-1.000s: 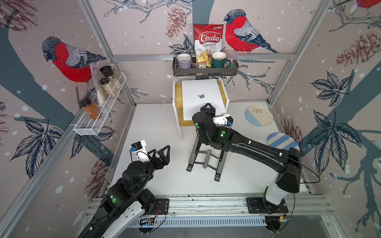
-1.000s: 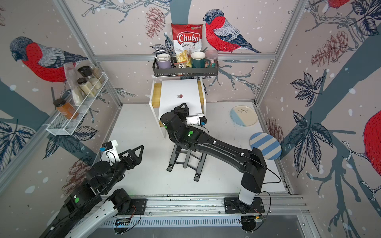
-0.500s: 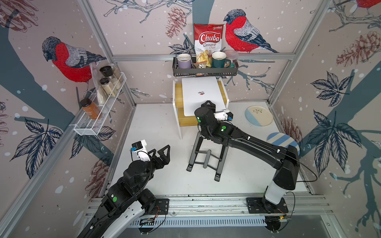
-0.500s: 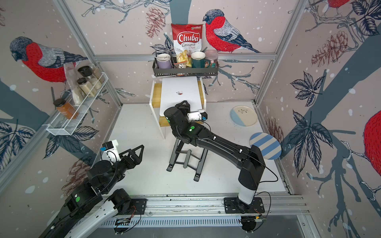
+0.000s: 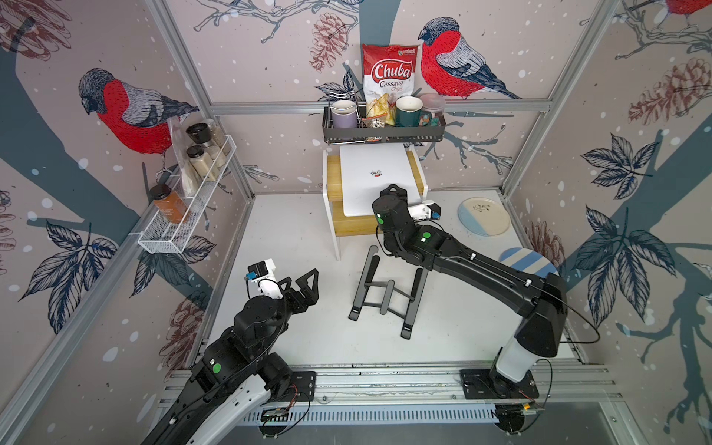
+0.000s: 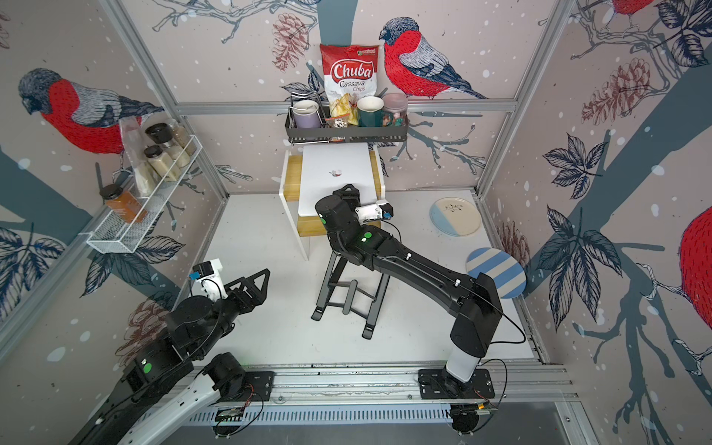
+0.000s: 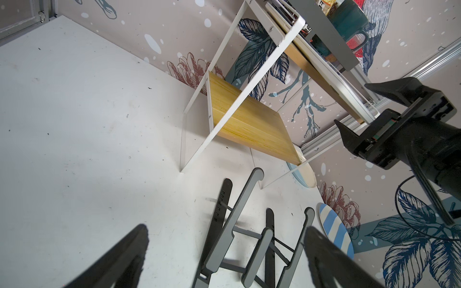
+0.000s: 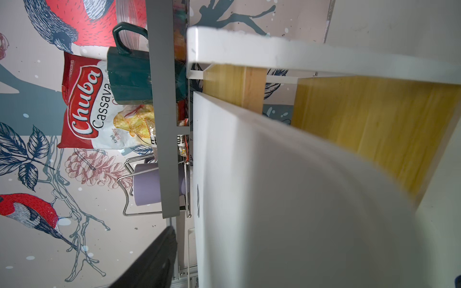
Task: Close the laptop lid and set it aside
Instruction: Place the laptop on the shelf, then reset both arms
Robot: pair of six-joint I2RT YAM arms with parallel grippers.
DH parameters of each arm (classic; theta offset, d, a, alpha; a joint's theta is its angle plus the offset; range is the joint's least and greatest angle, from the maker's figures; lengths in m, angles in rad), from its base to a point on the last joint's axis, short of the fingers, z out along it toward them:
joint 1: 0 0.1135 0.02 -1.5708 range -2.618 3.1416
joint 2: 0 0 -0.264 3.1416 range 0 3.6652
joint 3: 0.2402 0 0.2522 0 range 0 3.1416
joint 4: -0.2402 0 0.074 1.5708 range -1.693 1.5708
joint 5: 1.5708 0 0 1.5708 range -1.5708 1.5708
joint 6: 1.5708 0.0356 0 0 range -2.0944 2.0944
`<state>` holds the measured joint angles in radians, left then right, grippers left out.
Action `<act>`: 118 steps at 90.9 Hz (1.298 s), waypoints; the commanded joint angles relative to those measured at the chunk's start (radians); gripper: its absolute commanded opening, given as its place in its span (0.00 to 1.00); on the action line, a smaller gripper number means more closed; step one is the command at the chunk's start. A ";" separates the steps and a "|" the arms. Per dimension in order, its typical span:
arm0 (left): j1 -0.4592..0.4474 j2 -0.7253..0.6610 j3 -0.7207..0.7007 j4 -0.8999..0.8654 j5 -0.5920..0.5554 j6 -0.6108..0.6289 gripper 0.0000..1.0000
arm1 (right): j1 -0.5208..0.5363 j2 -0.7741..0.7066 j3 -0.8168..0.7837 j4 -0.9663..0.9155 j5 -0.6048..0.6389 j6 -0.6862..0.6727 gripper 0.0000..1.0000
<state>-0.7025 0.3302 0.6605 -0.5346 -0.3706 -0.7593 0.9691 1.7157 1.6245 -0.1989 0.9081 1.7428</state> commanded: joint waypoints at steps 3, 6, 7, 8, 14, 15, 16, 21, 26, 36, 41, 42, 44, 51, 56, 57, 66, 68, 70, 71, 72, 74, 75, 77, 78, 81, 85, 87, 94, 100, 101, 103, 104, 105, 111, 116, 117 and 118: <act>0.000 0.009 0.013 -0.014 -0.020 0.014 0.96 | -0.007 -0.004 0.002 -0.017 -0.052 -0.055 0.75; 0.000 0.011 0.013 -0.016 -0.020 0.014 0.96 | -0.003 -0.011 -0.005 -0.014 -0.055 -0.066 0.77; 0.000 0.012 0.013 -0.016 -0.020 0.015 0.96 | -0.002 -0.013 -0.009 -0.010 -0.057 -0.071 0.77; 0.000 0.013 0.013 -0.016 -0.020 0.016 0.96 | -0.001 -0.016 -0.014 -0.006 -0.058 -0.078 0.78; 0.000 0.015 0.014 -0.019 -0.020 0.019 0.96 | 0.003 -0.039 -0.044 0.013 -0.067 -0.115 0.82; 0.000 0.015 0.014 -0.020 -0.020 0.019 0.96 | 0.004 -0.043 -0.049 0.018 -0.070 -0.120 0.83; 0.000 0.015 0.015 -0.021 -0.021 0.020 0.96 | 0.005 -0.048 -0.055 0.022 -0.071 -0.127 0.84; 0.000 0.015 0.020 -0.029 -0.025 0.024 0.96 | 0.008 -0.073 -0.091 0.055 -0.078 -0.170 0.88; 0.000 0.011 0.023 -0.037 -0.030 0.028 0.96 | 0.012 -0.107 -0.127 0.084 -0.079 -0.217 0.93; 0.000 0.004 0.029 -0.049 -0.040 0.037 0.96 | 0.029 -0.185 -0.200 0.148 -0.062 -0.336 1.00; 0.000 0.003 0.033 -0.058 -0.047 0.039 0.96 | 0.031 -0.220 -0.234 0.147 -0.060 -0.360 1.00; 0.000 0.004 0.035 -0.059 -0.050 0.040 0.96 | 0.032 -0.238 -0.242 0.145 -0.061 -0.363 1.00; 0.000 0.003 0.035 -0.063 -0.054 0.042 0.96 | 0.032 -0.243 -0.259 0.143 -0.062 -0.363 1.00; 0.000 0.004 0.039 -0.070 -0.072 0.046 0.96 | 0.031 -0.312 -0.324 0.144 -0.063 -0.364 1.00; 0.000 0.006 0.044 -0.073 -0.080 0.050 0.96 | 0.032 -0.351 -0.365 0.136 -0.065 -0.367 1.00; 0.000 0.006 0.045 -0.074 -0.082 0.050 0.96 | 0.032 -0.361 -0.372 0.133 -0.065 -0.367 1.00; 0.000 0.012 0.054 -0.084 -0.100 0.053 0.96 | 0.036 -0.434 -0.436 0.104 -0.068 -0.366 1.00; 0.000 0.014 0.057 -0.084 -0.104 0.056 0.96 | 0.037 -0.448 -0.451 0.102 -0.068 -0.368 1.00; -0.001 0.017 0.059 -0.085 -0.106 0.058 0.96 | 0.038 -0.468 -0.465 0.100 -0.067 -0.370 1.00; 0.000 0.017 0.061 -0.084 -0.107 0.059 0.96 | 0.039 -0.481 -0.473 0.099 -0.066 -0.371 1.00; 0.000 0.019 0.063 -0.085 -0.110 0.059 0.96 | 0.040 -0.492 -0.481 0.098 -0.065 -0.373 1.00; 0.000 0.023 0.067 -0.089 -0.115 0.062 0.96 | 0.040 -0.511 -0.496 0.094 -0.064 -0.379 1.00; 0.000 0.025 0.068 -0.090 -0.118 0.062 0.97 | 0.041 -0.519 -0.503 0.093 -0.063 -0.381 1.00; 0.000 0.029 0.073 -0.094 -0.122 0.063 0.97 | 0.041 -0.538 -0.516 0.084 -0.063 -0.386 1.00; 0.000 0.031 0.075 -0.095 -0.122 0.064 0.96 | 0.041 -0.544 -0.522 0.081 -0.063 -0.389 1.00; 0.000 0.037 0.080 -0.099 -0.125 0.068 0.96 | 0.042 -0.568 -0.541 0.064 -0.064 -0.398 1.00; 0.000 0.045 0.087 -0.099 -0.130 0.074 0.97 | 0.043 -0.605 -0.562 0.038 -0.066 -0.412 1.00; 0.000 0.049 0.090 -0.099 -0.133 0.079 0.97 | 0.042 -0.624 -0.574 0.020 -0.065 -0.420 1.00; 0.001 0.065 0.098 -0.100 -0.155 0.088 0.97 | 0.047 -0.698 -0.624 -0.012 -0.060 -0.459 1.00; 0.000 0.080 0.103 -0.099 -0.170 0.105 0.96 | 0.048 -0.766 -0.681 -0.023 -0.055 -0.496 1.00; 0.000 0.083 0.102 -0.094 -0.170 0.112 0.96 | 0.049 -0.778 -0.691 -0.023 -0.054 -0.503 1.00; 0.000 0.089 0.102 -0.088 -0.171 0.124 0.97 | 0.048 -0.805 -0.709 -0.023 -0.052 -0.519 1.00; 0.000 0.091 0.103 -0.085 -0.172 0.129 0.96 | 0.049 -0.818 -0.718 -0.023 -0.050 -0.529 1.00; 0.000 0.094 0.105 -0.082 -0.172 0.133 0.96 | 0.048 -0.831 -0.727 -0.025 -0.049 -0.535 1.00; 0.000 0.119 0.113 -0.072 -0.194 0.156 0.96 | 0.048 -0.902 -0.770 -0.041 -0.033 -0.593 1.00; 0.000 0.147 0.119 -0.067 -0.229 0.175 0.97 | 0.049 -0.959 -0.791 -0.076 -0.010 -0.645 1.00; 0.000 0.152 0.120 -0.068 -0.238 0.179 0.97 | 0.049 -0.970 -0.794 -0.087 -0.003 -0.654 1.00; 0.000 0.157 0.122 -0.068 -0.247 0.181 0.97 | 0.048 -0.975 -0.797 -0.095 0.005 -0.664 1.00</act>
<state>-0.7025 0.4484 0.7650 -0.6273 -0.5346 -0.6426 1.0164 0.8185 0.8543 -0.2276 0.8478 1.2186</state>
